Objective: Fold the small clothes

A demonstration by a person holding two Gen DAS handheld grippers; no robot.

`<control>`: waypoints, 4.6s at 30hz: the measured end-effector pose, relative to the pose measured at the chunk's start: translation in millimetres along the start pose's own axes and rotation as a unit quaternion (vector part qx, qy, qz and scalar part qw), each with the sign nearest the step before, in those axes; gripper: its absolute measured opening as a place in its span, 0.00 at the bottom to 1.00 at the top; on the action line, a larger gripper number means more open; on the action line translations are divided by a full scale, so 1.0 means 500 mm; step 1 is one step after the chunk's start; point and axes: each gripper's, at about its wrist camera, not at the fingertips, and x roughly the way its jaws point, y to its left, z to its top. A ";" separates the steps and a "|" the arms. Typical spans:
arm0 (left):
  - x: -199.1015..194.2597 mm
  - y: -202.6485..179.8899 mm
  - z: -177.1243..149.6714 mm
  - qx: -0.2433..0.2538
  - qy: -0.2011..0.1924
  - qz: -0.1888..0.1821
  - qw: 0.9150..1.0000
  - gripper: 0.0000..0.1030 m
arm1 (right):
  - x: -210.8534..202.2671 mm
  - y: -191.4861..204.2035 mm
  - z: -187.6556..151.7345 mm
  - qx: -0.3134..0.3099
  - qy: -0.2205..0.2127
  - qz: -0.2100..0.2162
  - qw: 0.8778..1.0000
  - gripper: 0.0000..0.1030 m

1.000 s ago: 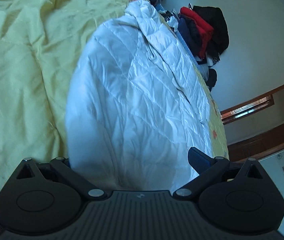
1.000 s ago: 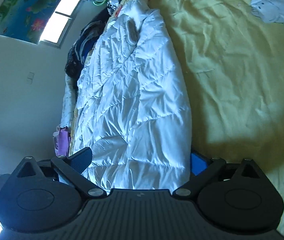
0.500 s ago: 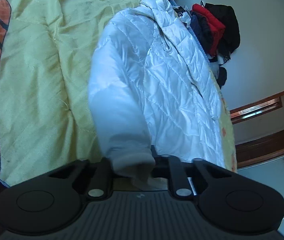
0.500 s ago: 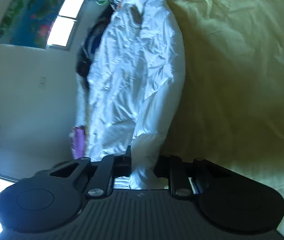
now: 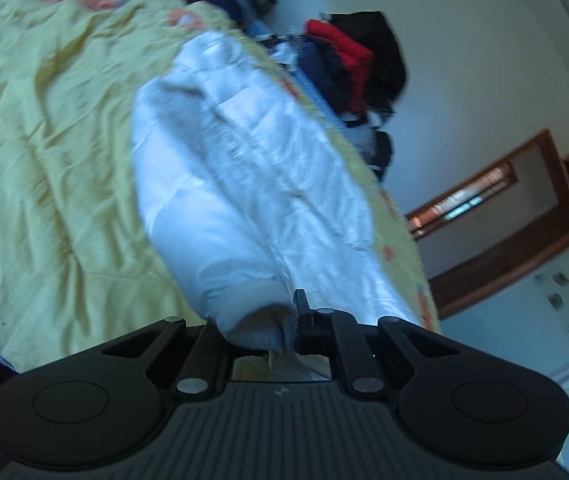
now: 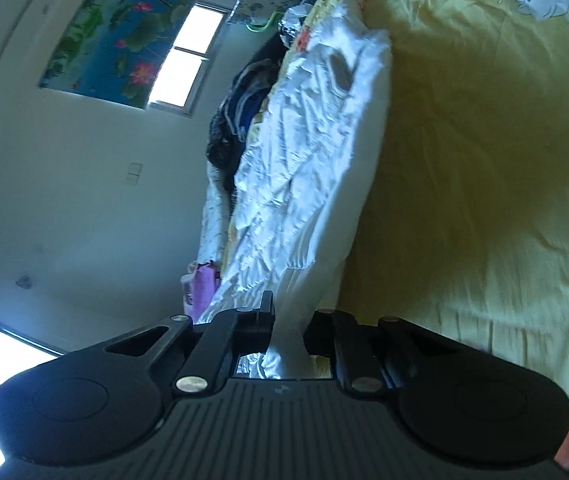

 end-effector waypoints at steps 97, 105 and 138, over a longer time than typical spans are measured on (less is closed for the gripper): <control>0.553 -0.107 0.392 0.293 -0.169 0.395 0.854 1.00 | 0.491 0.108 0.486 -0.376 -0.116 -0.198 0.898 0.99; 0.297 -0.005 0.230 0.028 -0.212 0.345 0.914 1.00 | 0.249 -0.011 0.416 -0.188 -0.111 -0.212 0.952 0.98; 0.255 -0.018 0.184 -0.101 -0.191 0.198 0.956 0.10 | 0.227 -0.063 0.307 -0.027 -0.124 -0.058 0.990 0.16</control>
